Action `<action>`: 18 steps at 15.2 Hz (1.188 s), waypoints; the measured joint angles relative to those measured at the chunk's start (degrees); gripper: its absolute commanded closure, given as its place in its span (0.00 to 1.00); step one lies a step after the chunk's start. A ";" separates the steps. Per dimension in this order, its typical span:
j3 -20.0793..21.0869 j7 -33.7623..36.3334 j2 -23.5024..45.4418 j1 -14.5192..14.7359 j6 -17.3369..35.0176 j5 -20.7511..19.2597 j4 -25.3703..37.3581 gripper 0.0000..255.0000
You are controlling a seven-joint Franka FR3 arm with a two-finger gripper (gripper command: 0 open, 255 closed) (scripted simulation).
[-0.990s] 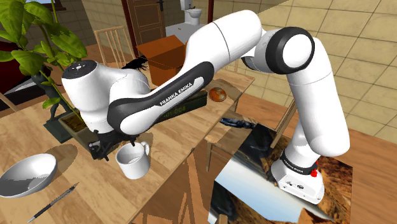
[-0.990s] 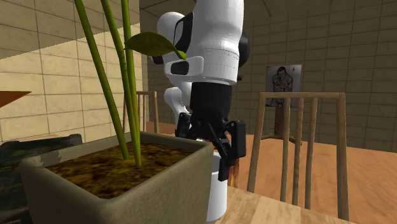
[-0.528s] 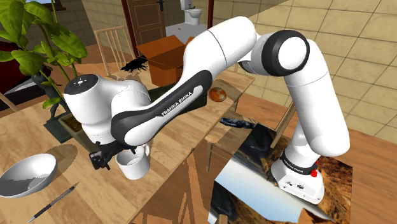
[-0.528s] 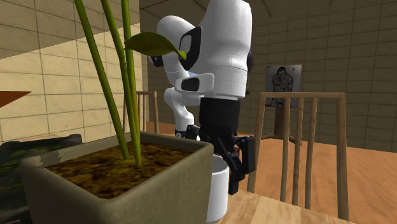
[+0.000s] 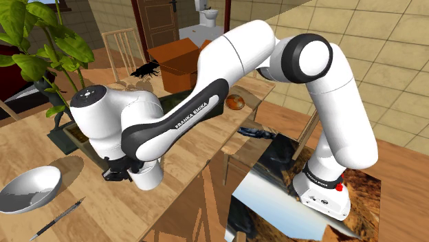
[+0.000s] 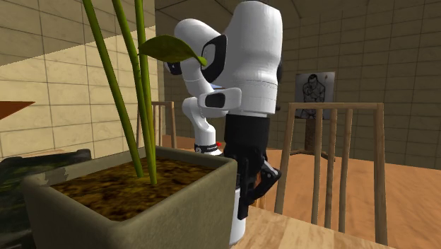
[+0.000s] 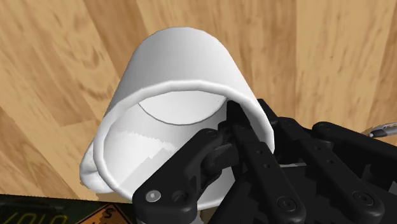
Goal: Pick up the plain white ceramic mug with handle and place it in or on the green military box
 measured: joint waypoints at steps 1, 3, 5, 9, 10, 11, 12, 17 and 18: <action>-0.03 0.05 0.04 0.07 0.17 -0.08 -0.03 1.00; -0.02 0.02 0.52 0.01 -0.07 -0.15 0.76 1.00; 0.13 0.07 0.42 0.01 -0.27 -0.27 0.64 1.00; 1.21 -0.57 -0.52 -0.02 -2.35 0.23 1.54 1.00; 1.41 -0.88 -0.73 -0.01 -3.07 0.44 2.10 1.00; 1.60 -1.04 -0.99 -0.01 -3.66 0.64 2.47 1.00; 1.77 -1.19 -1.23 -0.01 -4.21 0.82 2.82 1.00; 2.58 -2.03 -2.35 -0.04 -7.26 1.73 4.98 1.00; 2.74 -2.20 -2.52 0.00 -7.92 1.90 5.52 1.00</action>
